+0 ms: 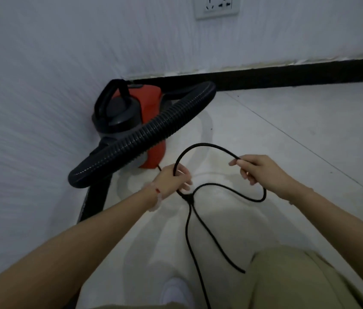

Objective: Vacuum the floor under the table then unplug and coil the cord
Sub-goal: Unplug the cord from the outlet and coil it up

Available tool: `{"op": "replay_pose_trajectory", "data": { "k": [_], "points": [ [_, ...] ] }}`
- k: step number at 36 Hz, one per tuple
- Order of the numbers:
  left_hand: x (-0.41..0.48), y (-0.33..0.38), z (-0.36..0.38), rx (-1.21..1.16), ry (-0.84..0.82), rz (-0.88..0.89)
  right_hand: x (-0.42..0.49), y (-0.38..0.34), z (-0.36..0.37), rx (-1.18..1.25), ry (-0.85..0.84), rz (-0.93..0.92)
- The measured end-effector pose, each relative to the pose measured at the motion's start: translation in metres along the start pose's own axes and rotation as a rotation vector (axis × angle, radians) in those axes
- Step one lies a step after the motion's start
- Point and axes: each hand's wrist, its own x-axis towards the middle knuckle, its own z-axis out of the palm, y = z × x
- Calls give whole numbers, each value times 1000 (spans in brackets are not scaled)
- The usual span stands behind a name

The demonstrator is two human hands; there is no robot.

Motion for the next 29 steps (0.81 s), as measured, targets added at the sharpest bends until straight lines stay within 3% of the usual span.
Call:
{"op": "replay_pose_trajectory", "data": {
  "k": [12, 18, 22, 29],
  "points": [
    [-12, 54, 40, -401, -217, -76, -34, -45, 3, 23, -313, 179],
    [-9, 68, 64, -654, -152, -17, -47, -58, 10, 26, -256, 121],
    [0, 69, 53, -965, 20, -37, -51, -44, 22, 130, -229, 166],
    [10, 42, 18, -1269, 123, -47, -57, -23, 15, -45, -648, 187]
  ]
}}
